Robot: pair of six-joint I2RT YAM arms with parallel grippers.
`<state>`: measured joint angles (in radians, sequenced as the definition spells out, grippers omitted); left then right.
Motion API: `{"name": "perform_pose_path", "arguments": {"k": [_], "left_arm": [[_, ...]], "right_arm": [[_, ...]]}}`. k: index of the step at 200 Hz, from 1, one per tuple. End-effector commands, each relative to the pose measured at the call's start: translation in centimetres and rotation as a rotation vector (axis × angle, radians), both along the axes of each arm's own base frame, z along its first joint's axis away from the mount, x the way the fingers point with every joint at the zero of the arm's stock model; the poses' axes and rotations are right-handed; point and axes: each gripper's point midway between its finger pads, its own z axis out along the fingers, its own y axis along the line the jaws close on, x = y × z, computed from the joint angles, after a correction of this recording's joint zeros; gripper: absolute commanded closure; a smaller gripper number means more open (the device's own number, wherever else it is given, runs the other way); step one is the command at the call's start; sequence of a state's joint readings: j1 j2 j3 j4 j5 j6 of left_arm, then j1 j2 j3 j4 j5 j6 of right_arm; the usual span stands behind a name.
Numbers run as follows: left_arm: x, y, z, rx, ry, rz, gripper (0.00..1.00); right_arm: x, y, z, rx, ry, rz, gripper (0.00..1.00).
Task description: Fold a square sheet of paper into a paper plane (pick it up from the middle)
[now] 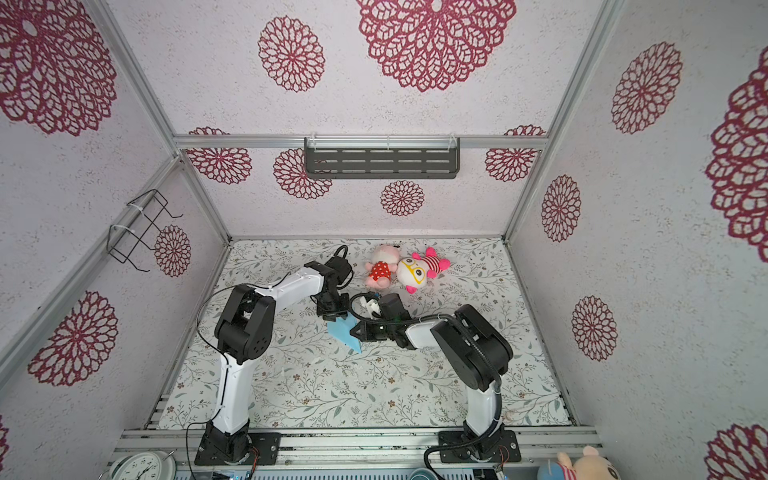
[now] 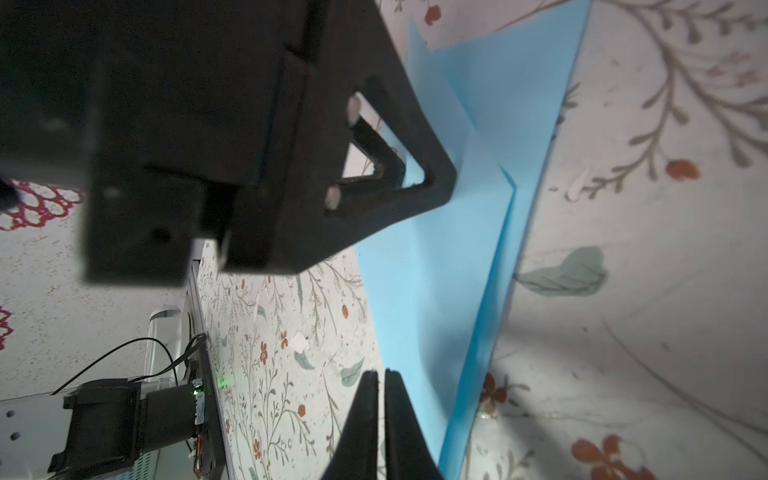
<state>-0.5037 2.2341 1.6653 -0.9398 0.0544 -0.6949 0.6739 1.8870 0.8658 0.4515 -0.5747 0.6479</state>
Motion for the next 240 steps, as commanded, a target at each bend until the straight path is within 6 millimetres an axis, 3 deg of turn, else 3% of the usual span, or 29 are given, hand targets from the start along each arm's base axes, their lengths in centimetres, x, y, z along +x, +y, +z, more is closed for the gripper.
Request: {"name": "perform_pose_path", "arguments": {"k": [1, 113, 152, 180, 210, 230, 240], "left_arm": [[-5.6, 6.8, -11.0, 0.285, 0.238, -0.007, 0.63], [-5.3, 6.5, -10.9, 0.271, 0.234, -0.001, 0.62], [-4.2, 5.8, -9.8, 0.251, 0.207, -0.006, 0.62], [-1.3, 3.6, -6.1, 0.143, 0.117, -0.019, 0.62], [2.9, 0.6, 1.6, -0.093, -0.075, -0.005, 0.57], [4.1, 0.0, 5.7, -0.222, -0.177, 0.028, 0.52], [4.2, 0.0, 6.8, -0.279, -0.209, 0.048, 0.51]], "right_arm": [[0.2, 0.9, 0.5, 0.025, -0.007, 0.015, 0.9], [-0.5, -1.2, -3.3, -0.056, 0.082, -0.067, 0.91], [-0.7, -1.8, -4.1, -0.076, 0.096, -0.08, 0.91], [-0.9, -2.1, -4.5, -0.089, 0.108, -0.087, 0.92], [-1.0, -2.5, -5.0, -0.102, 0.119, -0.094, 0.92], [-1.0, -2.7, -5.2, -0.105, 0.124, -0.099, 0.92], [-1.1, -2.7, -5.2, -0.105, 0.127, -0.099, 0.92]]}}
